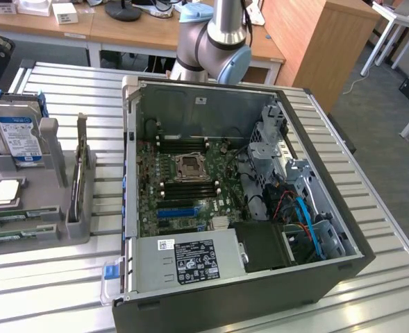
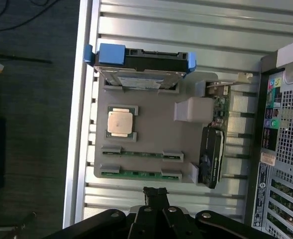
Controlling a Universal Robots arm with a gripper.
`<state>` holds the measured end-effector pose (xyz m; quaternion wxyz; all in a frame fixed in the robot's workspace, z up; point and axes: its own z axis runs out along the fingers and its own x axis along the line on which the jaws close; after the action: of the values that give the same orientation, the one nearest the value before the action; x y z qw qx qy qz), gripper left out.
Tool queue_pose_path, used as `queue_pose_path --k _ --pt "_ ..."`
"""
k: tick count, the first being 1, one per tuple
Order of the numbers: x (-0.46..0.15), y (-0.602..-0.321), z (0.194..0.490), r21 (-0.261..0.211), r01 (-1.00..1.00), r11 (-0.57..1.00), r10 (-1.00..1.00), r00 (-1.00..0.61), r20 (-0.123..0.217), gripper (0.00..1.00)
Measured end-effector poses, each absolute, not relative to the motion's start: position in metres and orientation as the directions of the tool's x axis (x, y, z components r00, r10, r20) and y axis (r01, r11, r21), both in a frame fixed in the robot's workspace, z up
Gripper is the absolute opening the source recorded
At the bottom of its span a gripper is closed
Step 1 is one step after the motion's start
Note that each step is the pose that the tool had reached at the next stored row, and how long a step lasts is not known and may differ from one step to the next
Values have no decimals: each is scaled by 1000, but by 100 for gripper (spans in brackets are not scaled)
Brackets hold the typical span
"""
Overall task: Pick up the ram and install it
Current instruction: 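Pick up the ram and move it above insertion slot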
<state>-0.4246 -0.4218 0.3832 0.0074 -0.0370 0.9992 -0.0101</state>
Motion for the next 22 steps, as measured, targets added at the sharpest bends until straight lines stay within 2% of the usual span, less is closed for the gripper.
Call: queue_pose_path --k 22 --pt "-432 -422 382 -49 -304 951 -304 -952 -9 11"
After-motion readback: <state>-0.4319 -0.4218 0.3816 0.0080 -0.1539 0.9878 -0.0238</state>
